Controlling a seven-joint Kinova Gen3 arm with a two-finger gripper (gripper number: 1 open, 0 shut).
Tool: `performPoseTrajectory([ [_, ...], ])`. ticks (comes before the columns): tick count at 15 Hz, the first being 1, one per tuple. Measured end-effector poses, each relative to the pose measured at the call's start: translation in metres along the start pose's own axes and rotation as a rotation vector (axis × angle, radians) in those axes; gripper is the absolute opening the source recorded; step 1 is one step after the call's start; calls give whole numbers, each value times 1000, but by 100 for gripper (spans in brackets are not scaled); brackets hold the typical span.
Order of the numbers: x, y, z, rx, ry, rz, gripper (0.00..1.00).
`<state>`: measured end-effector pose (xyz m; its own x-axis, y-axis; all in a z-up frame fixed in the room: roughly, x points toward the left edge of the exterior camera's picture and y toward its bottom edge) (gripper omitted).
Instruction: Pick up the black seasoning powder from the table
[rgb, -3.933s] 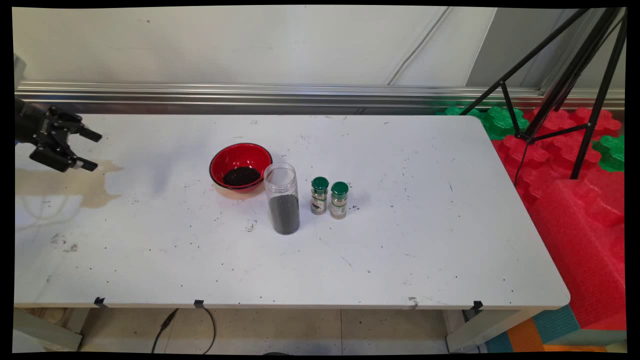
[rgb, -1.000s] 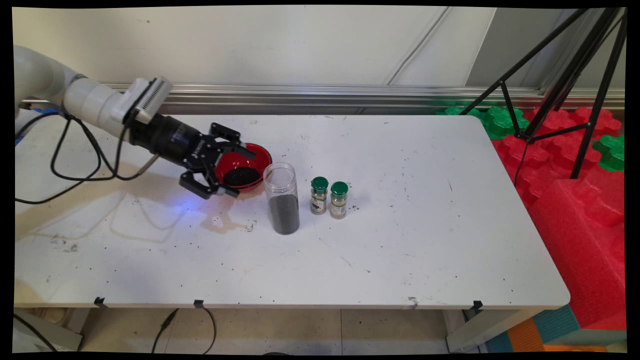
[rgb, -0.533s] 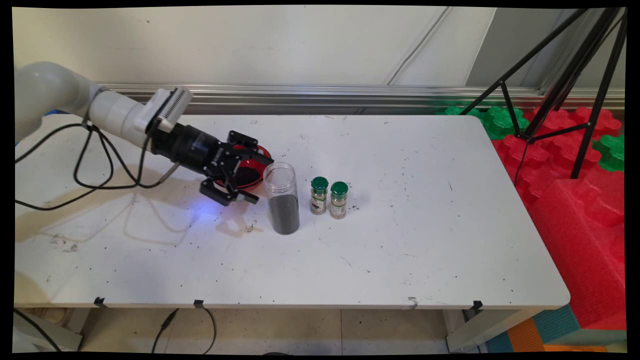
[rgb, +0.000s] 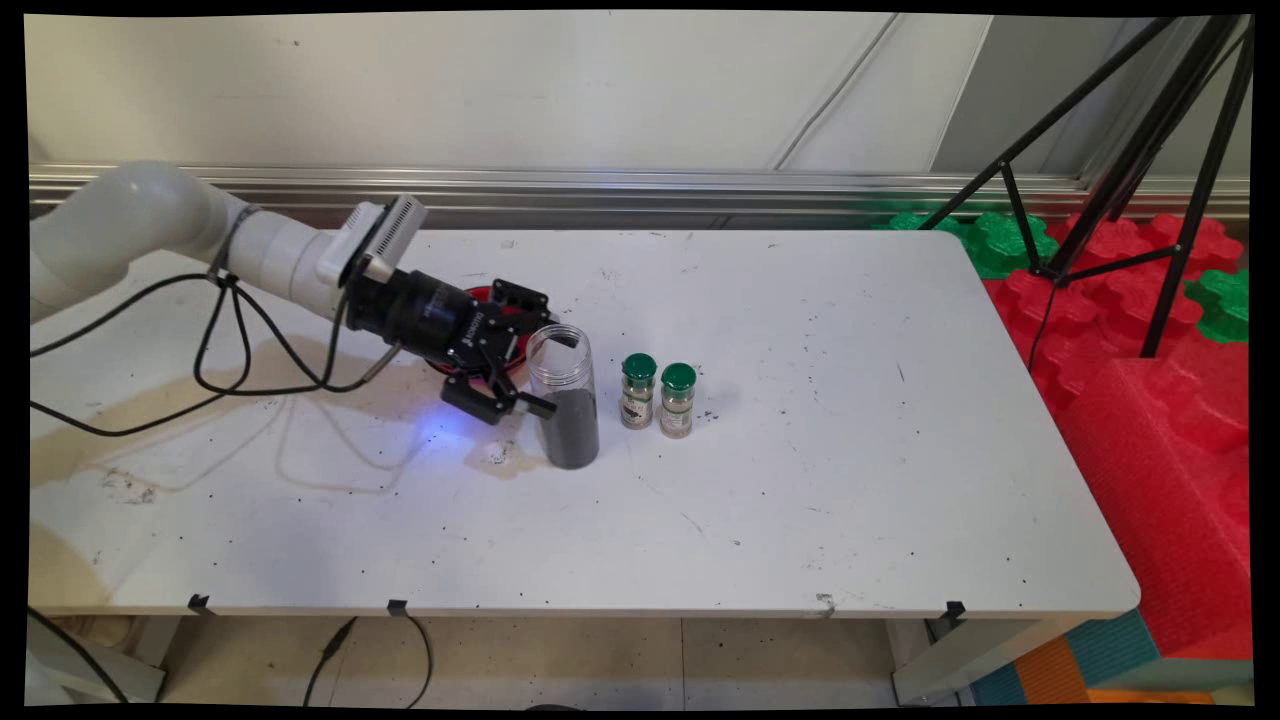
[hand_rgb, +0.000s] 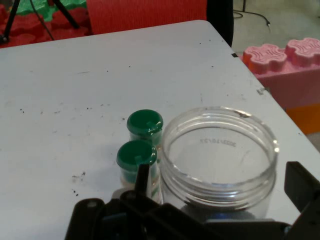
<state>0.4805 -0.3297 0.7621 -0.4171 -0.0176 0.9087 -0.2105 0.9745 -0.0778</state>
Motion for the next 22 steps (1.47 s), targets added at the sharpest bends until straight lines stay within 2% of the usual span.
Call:
performPoseTrajectory([
  [7, -15, -2, 20, 19, 17, -44, 100],
  [20, -33, -1, 38, 38, 27, -87, 100],
  [21, -34, 0, 38, 39, 28, -88, 0],
  [22, -34, 0, 38, 39, 29, -89, 0],
])
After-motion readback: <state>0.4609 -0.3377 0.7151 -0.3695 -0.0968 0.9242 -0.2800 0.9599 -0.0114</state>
